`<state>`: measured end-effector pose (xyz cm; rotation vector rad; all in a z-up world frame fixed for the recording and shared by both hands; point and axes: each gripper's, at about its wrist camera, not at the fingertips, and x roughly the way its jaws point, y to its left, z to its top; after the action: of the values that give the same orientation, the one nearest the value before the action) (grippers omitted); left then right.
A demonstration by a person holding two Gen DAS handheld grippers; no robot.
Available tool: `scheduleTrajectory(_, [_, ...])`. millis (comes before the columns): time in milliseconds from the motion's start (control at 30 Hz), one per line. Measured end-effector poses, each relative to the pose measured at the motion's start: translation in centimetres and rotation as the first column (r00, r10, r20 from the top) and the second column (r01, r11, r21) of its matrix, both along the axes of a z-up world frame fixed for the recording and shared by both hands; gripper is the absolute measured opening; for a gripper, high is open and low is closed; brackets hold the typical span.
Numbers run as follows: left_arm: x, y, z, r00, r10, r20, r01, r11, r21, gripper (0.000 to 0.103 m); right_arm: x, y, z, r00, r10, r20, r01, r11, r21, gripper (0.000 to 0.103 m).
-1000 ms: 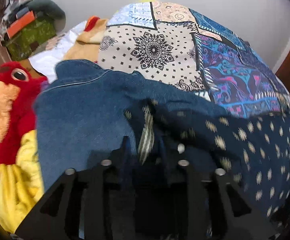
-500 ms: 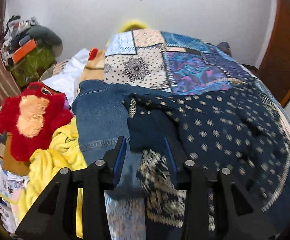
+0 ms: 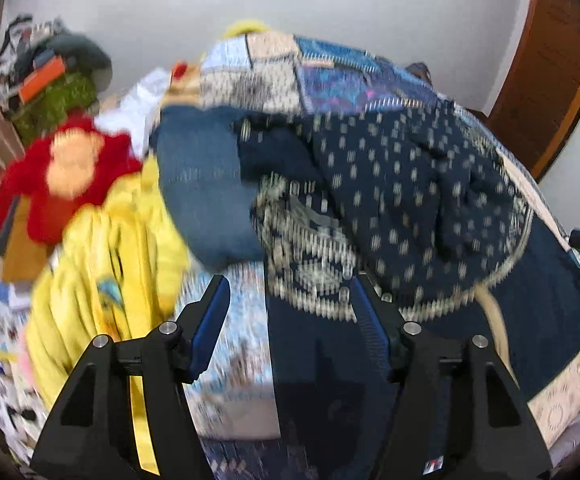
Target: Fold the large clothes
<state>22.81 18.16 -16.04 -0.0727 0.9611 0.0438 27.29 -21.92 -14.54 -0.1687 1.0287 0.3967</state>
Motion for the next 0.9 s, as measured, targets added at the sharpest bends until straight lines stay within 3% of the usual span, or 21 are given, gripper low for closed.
scheduleTrajectory(133, [-2.0,0.8,-3.1,0.997,0.02,-0.073,-0.025,0.998,-0.065,0.062,-1.9,0.0,-4.2,0.996,0.019,-0.084,-0.027,0.995,-0.095,0.014])
scheduleTrajectory(200, [-2.9,1.0,-4.3,0.994,0.024,-0.104,-0.033,0.996,-0.086,0.062,-2.9,-0.6,-4.9,0.999,0.004,-0.039,-0.008,0.992,-0.125,0.014])
scheduleTrajectory(267, [-3.7,1.0,-5.4,0.991,0.024,-0.133,-0.038,0.993,-0.108,0.062,-3.6,-1.1,-5.1,0.999,-0.035,0.008,0.036,0.983,-0.179,0.033])
scheduleTrajectory(300, [-4.1,1.0,-6.1,0.989,0.022,-0.148,-0.041,0.991,-0.125,0.062,-3.8,-1.4,-5.0,0.996,-0.07,0.051,0.08,0.97,-0.229,0.065])
scheduleTrajectory(333, [-4.4,1.1,-6.5,0.987,0.021,-0.159,-0.044,0.989,-0.14,0.062,-3.9,-2.1,-4.9,0.99,-0.108,0.095,0.13,0.957,-0.26,0.086])
scheduleTrajectory(367, [-4.9,1.1,-7.2,0.984,0.017,-0.176,-0.046,0.985,-0.163,0.062,-4.0,-3.0,-4.8,0.988,-0.126,0.09,0.144,0.962,-0.231,0.089])
scheduleTrajectory(533, [-6.4,0.8,-9.8,0.969,0.008,-0.245,-0.076,0.961,-0.266,0.062,-4.0,-7.0,-4.0,0.977,-0.202,-0.072,0.203,0.979,0.015,0.089])
scheduleTrajectory(700, [-7.7,0.0,-11.8,0.954,-0.024,-0.298,-0.098,0.916,-0.39,0.062,-5.5,-7.0,-2.7,0.982,-0.169,-0.087,0.178,0.978,0.109,0.088])
scheduleTrajectory(767, [-8.1,-0.4,-11.9,0.957,-0.024,-0.288,-0.091,0.921,-0.38,0.062,-6.4,-6.3,-2.7,0.985,-0.138,-0.108,0.152,0.979,0.136,0.084])
scheduleTrajectory(833, [-8.3,-1.0,-11.8,0.961,-0.033,-0.275,-0.073,0.929,-0.364,0.062,-6.8,-5.6,-3.3,0.984,-0.106,-0.143,0.129,0.978,0.164,0.068])
scheduleTrajectory(900, [-8.4,-1.5,-11.5,0.964,-0.049,-0.26,-0.055,0.923,-0.38,0.037,-7.2,-4.8,-3.7,0.986,-0.099,-0.136,0.122,0.977,0.172,0.065])
